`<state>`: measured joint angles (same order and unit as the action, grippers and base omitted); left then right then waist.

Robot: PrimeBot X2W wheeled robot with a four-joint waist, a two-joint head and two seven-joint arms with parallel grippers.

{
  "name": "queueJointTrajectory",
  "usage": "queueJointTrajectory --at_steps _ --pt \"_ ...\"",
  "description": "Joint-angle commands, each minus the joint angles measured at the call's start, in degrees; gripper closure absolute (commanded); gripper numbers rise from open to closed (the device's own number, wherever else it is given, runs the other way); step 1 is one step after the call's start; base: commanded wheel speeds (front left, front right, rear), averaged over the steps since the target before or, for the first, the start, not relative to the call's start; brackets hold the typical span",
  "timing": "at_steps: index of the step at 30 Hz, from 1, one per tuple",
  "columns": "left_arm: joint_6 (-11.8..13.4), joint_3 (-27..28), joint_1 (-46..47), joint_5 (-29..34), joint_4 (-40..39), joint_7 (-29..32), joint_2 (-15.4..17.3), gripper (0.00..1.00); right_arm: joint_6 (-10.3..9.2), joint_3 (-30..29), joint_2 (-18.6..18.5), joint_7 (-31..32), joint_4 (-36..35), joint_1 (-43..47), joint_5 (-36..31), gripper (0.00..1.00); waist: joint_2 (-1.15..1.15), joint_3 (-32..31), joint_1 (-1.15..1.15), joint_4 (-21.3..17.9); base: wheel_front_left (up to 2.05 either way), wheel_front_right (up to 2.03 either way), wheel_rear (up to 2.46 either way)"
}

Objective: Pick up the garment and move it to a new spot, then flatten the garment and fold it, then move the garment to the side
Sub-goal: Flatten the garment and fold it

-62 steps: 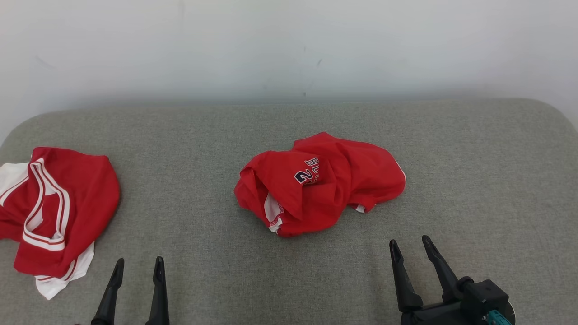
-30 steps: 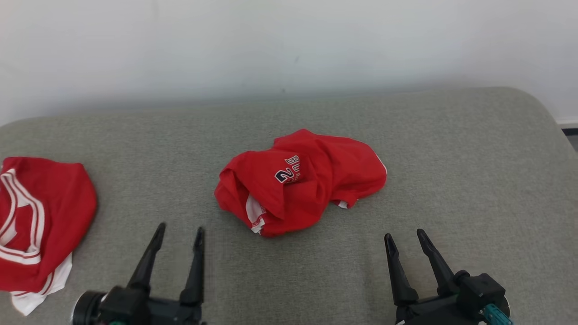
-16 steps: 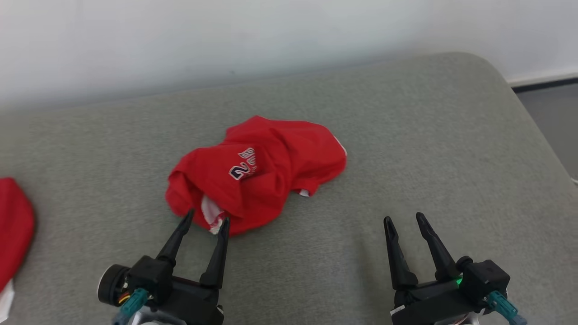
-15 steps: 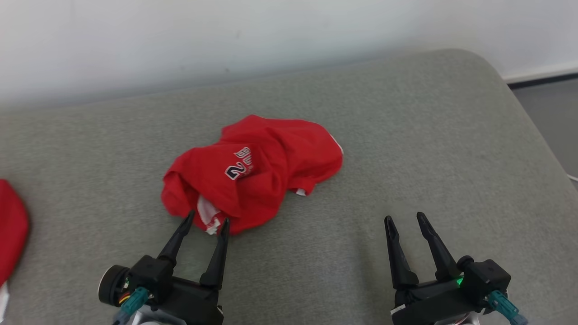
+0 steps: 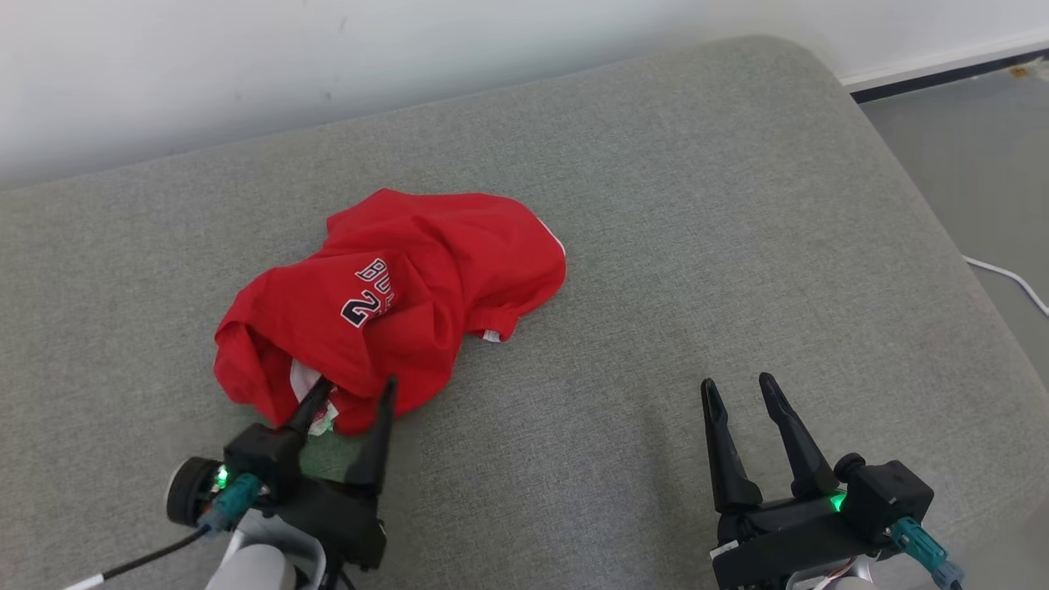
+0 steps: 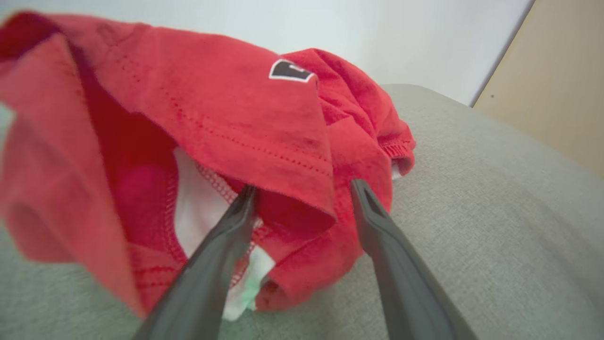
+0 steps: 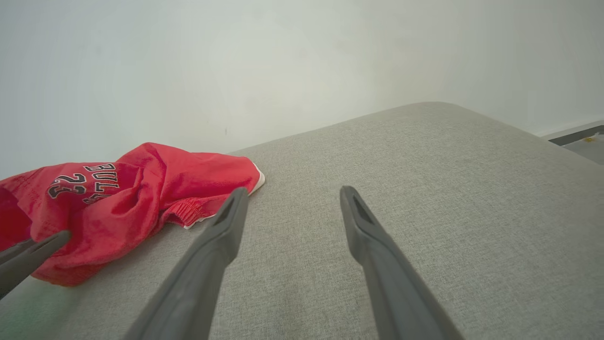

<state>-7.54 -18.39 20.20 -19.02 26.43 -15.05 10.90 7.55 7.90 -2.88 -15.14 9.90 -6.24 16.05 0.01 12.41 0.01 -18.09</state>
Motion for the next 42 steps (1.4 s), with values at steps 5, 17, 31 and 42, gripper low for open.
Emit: queueJointTrajectory --at_steps 5,17,31,42 --pt "0.12 0.85 2.14 0.06 2.68 -0.13 -0.93 1.00 -0.12 -0.55 0.01 -0.07 -0.03 0.24 -0.45 0.00 -0.01 -0.71 -0.01 0.35 0.00 0.00 0.00" --pt "0.11 -9.70 4.90 -1.16 -8.23 -0.13 -3.33 1.00 -0.12 -1.39 0.01 -0.07 0.44 1.73 -0.61 0.00 -0.01 -3.75 -0.01 5.50 0.00 0.00 0.00" --pt "0.11 -20.98 15.56 -7.31 -14.11 -0.12 -6.00 1.00 -0.12 -1.48 0.00 -0.07 1.20 3.07 -0.16 0.00 -0.01 -6.85 -0.01 6.17 0.00 0.00 0.00" --pt "2.57 -11.99 8.58 -9.50 -14.25 -0.13 1.54 1.00 -0.13 -4.38 0.01 -0.07 1.07 4.24 -1.36 0.00 -0.01 -6.63 -0.01 6.95 0.00 0.00 0.00"
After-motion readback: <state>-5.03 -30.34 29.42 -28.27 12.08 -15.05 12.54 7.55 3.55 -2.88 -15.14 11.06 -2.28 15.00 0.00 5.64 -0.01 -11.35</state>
